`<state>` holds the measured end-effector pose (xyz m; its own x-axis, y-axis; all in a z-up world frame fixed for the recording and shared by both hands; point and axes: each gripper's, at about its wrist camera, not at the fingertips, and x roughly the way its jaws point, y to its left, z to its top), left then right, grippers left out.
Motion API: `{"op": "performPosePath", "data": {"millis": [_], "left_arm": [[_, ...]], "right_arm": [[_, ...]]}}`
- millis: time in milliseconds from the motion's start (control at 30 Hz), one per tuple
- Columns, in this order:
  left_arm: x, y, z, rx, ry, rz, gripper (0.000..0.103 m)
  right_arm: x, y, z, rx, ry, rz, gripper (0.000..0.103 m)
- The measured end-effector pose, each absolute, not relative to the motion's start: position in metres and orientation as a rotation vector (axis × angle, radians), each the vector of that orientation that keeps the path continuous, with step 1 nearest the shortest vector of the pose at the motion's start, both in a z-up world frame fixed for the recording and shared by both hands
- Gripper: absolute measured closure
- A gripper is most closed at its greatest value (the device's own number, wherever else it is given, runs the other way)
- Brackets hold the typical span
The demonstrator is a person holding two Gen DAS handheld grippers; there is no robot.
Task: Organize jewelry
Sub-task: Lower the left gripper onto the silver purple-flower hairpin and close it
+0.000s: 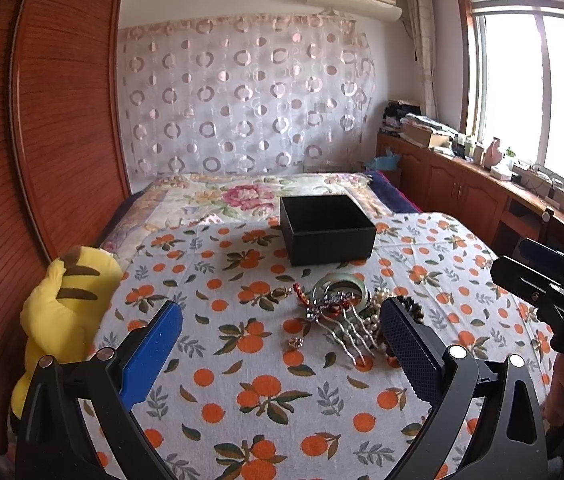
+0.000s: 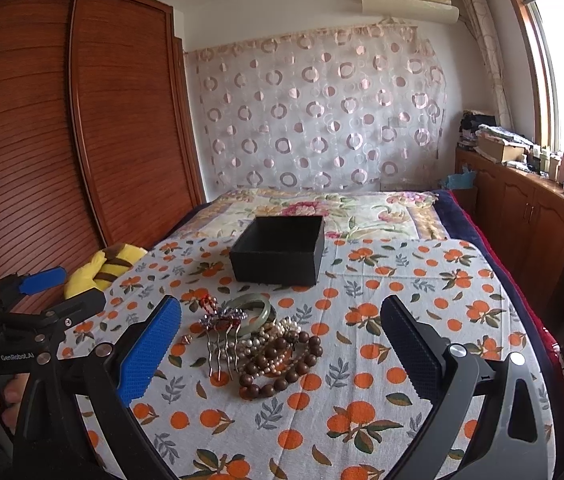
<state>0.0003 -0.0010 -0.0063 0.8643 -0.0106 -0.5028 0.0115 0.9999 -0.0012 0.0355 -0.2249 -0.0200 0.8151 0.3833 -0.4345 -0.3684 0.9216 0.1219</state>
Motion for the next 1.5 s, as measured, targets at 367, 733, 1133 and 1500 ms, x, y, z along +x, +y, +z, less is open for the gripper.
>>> {"op": "performPosePath", "data": {"millis": [367, 733, 1133, 1500], "left_arm": [[0.025, 0.007, -0.039, -0.021, 0.627, -0.061, 0.008], [0.067, 0.005, -0.065, -0.058, 0.729, -0.178, 0.024], [0.119, -0.004, -0.085, -0.084, 0.835, -0.279, 0.054], [0.146, -0.005, -0.104, -0.106, 0.912, -0.31, 0.062]], "right_arm": [[0.057, -0.229, -0.063, 0.015, 0.564, 0.432, 0.019], [0.069, -0.228, -0.093, 0.001, 0.638, 0.469, 0.021], [0.075, -0.219, -0.094, -0.036, 0.654, 0.504, 0.021], [0.076, -0.216, -0.096, -0.051, 0.665, 0.514, 0.021]]}}
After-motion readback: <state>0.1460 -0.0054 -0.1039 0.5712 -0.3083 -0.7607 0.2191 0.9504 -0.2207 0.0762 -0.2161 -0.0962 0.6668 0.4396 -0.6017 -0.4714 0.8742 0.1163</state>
